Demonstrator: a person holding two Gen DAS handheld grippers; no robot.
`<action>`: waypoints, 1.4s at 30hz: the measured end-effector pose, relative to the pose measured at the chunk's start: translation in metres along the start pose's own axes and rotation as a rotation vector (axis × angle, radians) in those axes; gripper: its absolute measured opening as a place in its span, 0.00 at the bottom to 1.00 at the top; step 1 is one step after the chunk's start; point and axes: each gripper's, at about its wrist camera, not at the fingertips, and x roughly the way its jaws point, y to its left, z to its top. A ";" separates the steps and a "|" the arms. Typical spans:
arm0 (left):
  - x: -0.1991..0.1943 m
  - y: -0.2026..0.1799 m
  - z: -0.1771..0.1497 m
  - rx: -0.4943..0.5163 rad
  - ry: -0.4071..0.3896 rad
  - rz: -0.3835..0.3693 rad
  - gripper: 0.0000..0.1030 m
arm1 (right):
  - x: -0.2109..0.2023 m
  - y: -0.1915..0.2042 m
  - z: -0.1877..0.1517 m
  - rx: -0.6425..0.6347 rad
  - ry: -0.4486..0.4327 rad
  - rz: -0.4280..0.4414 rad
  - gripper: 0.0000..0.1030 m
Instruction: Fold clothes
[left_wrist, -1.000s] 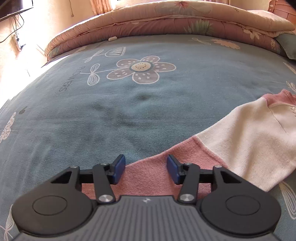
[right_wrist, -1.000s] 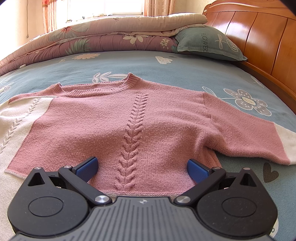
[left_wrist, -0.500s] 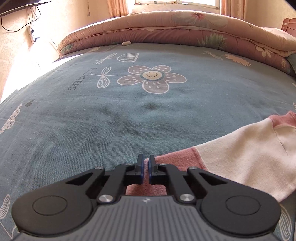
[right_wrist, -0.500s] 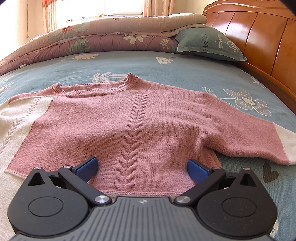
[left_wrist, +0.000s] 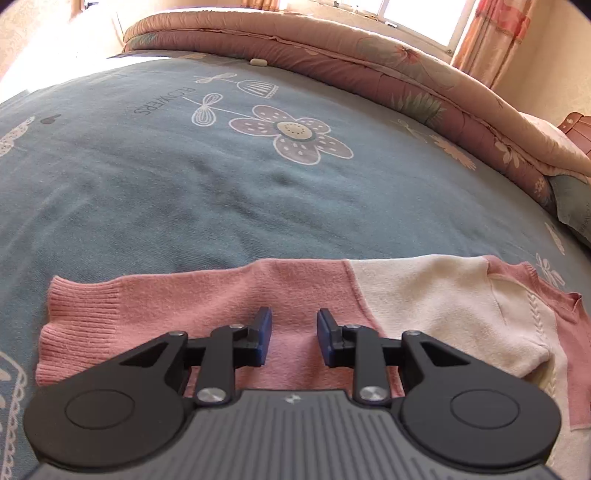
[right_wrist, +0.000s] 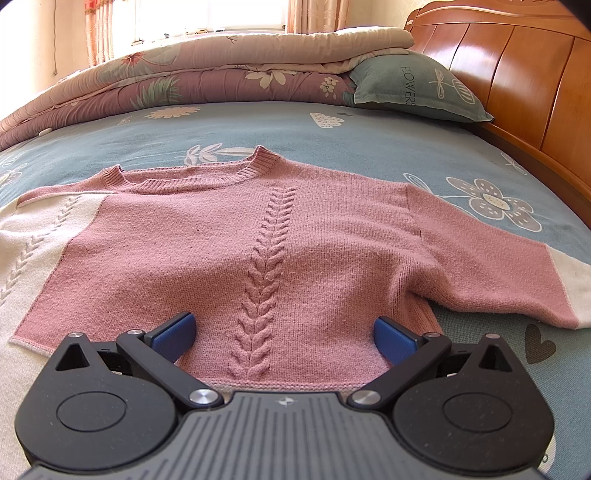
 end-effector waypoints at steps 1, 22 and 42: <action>-0.003 0.021 0.000 -0.095 -0.003 0.000 0.28 | 0.000 0.000 0.000 0.000 0.000 0.000 1.00; -0.012 -0.002 0.016 -0.162 -0.022 0.025 0.49 | -0.036 0.011 0.021 -0.078 0.110 0.357 1.00; -0.030 -0.158 -0.014 0.142 0.056 -0.191 0.60 | -0.033 0.052 -0.006 -0.267 0.218 0.333 1.00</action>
